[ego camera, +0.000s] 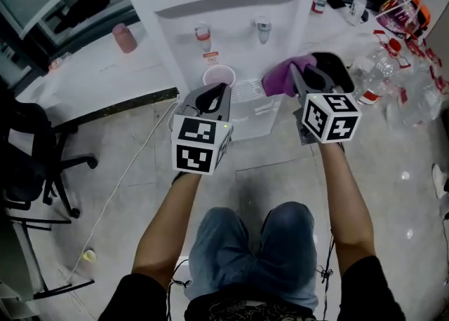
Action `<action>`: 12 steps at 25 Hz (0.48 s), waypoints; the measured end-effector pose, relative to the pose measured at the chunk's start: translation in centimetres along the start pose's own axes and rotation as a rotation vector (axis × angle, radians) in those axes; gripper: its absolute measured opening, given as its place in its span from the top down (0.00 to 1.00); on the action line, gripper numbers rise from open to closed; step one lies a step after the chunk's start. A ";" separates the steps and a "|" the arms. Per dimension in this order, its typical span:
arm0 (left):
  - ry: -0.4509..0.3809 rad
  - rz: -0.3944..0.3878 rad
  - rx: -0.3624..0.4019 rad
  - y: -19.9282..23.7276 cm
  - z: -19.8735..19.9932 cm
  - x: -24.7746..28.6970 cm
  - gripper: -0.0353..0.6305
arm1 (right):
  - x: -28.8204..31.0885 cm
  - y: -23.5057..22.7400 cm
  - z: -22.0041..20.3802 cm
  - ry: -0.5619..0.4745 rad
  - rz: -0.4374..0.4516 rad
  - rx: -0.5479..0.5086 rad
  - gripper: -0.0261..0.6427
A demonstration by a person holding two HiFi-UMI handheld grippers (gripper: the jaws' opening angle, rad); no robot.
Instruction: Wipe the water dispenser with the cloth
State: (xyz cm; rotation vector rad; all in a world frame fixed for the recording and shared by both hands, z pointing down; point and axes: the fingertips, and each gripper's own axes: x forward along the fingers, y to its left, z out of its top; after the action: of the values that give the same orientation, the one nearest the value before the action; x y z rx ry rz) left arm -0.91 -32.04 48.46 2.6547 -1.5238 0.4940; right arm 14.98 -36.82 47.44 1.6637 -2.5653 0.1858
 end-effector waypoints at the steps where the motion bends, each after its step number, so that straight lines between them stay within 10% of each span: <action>1: -0.005 0.002 0.004 0.0 0.1 -0.2 0.91 | 0.0 -0.1 -0.6 0.007 -0.002 0.002 0.91; 12: -0.041 0.008 0.017 0.2 0.9 -2.1 0.91 | -1.6 2.2 1.0 -0.033 0.019 -0.035 0.91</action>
State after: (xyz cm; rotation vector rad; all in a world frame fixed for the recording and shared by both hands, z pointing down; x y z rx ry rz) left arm -1.80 -30.59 47.00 2.6893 -1.5486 0.4572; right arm 13.67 -34.61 46.13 1.6443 -2.5934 0.1150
